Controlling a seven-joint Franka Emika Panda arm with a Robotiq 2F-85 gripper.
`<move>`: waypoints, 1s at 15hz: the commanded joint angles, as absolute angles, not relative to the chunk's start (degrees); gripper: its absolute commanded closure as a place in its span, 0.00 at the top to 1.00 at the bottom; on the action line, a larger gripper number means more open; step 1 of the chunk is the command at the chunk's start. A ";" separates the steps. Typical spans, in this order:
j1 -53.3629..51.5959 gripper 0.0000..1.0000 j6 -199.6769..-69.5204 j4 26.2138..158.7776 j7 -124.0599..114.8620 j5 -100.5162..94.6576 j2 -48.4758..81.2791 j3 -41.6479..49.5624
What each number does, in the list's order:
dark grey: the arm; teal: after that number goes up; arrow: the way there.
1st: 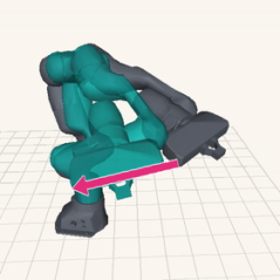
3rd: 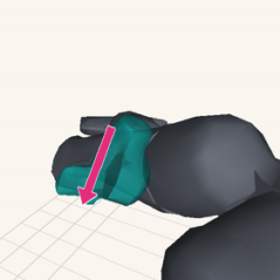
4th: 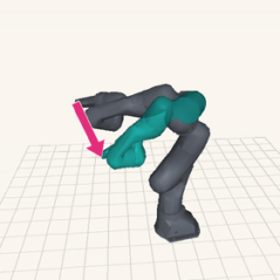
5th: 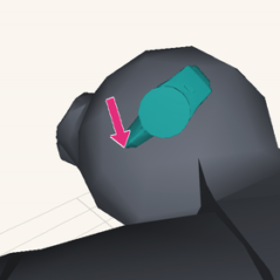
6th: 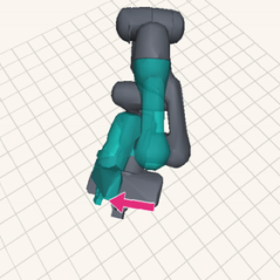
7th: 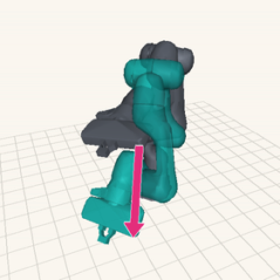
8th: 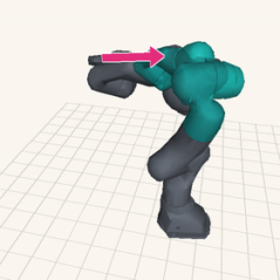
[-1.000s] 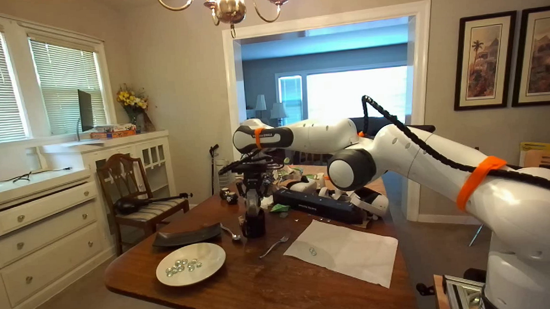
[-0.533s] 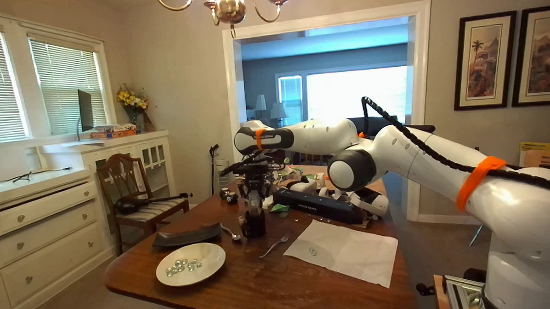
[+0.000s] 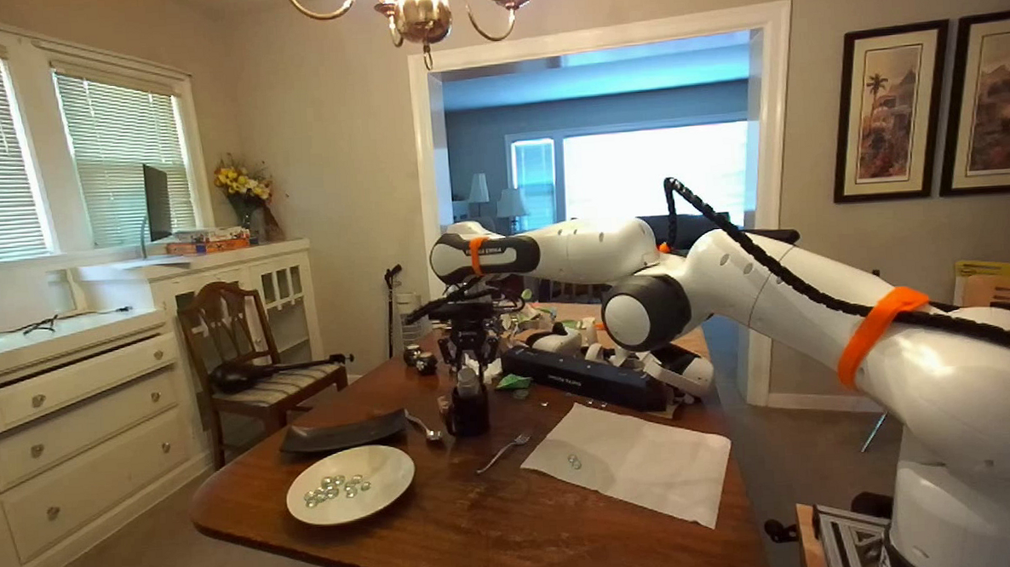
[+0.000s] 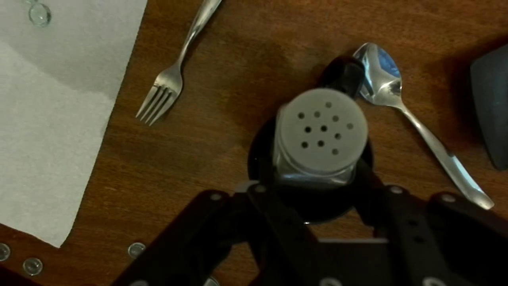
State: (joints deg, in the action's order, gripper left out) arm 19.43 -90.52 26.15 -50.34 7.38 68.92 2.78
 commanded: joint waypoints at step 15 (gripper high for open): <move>19.34 0.00 -86.85 26.79 -49.95 7.18 66.17 3.36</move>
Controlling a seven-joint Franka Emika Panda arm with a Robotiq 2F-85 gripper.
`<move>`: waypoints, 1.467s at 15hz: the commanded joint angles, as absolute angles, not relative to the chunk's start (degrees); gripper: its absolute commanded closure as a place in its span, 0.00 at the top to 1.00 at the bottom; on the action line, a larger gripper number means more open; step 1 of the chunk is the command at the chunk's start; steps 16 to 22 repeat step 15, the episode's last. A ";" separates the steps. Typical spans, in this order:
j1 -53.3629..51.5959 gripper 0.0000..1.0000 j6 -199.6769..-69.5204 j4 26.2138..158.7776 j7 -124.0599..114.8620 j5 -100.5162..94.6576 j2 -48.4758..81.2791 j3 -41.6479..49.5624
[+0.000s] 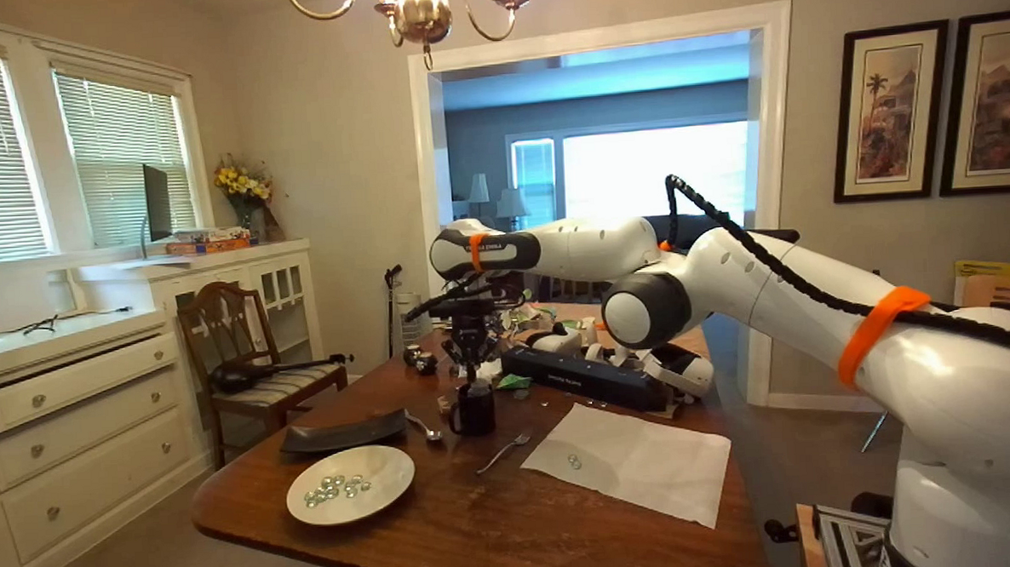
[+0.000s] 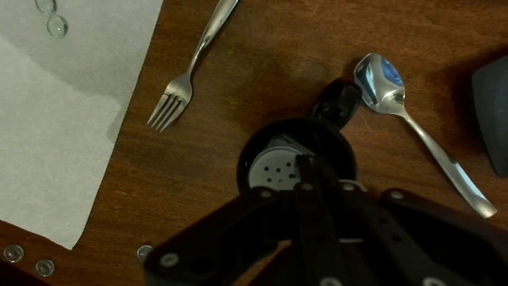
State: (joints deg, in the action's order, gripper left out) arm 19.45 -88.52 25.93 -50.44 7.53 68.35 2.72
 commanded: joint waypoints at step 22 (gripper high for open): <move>16.56 0.59 -84.10 26.62 -32.99 -2.83 61.00 9.47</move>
